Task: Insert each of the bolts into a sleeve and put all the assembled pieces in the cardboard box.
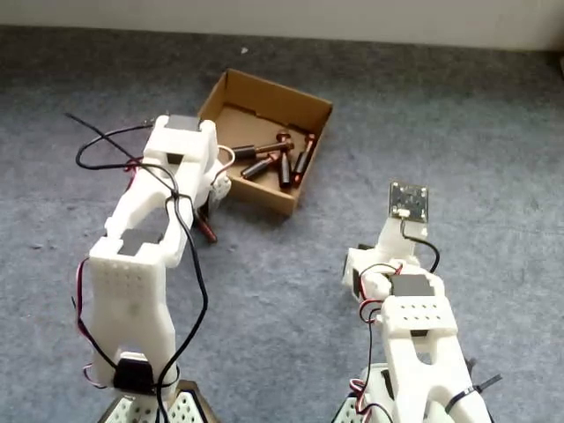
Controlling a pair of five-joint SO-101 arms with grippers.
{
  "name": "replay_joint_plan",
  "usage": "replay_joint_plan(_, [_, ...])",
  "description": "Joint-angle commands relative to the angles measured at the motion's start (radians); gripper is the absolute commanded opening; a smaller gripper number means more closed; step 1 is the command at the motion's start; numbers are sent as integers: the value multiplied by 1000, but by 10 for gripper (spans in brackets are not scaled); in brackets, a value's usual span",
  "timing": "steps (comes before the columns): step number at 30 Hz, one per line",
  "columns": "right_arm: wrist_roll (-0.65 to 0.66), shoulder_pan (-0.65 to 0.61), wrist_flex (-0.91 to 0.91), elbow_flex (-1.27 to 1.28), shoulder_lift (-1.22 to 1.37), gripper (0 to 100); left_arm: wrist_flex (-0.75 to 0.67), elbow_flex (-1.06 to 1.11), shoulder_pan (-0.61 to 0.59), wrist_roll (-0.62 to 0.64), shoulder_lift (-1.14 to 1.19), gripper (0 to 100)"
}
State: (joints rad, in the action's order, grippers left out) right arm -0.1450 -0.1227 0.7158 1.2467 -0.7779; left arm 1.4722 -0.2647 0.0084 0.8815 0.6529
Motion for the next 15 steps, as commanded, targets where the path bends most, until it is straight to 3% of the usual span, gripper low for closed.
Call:
replay_joint_plan(1, [-2, 10, -15, -5, -36, 4, 25, 97, -1, -26, -186, 5])
replay_joint_plan(15, [-2, -94, -12, -5, -39, 4, -413, 776, -1, -195, -935, 5])
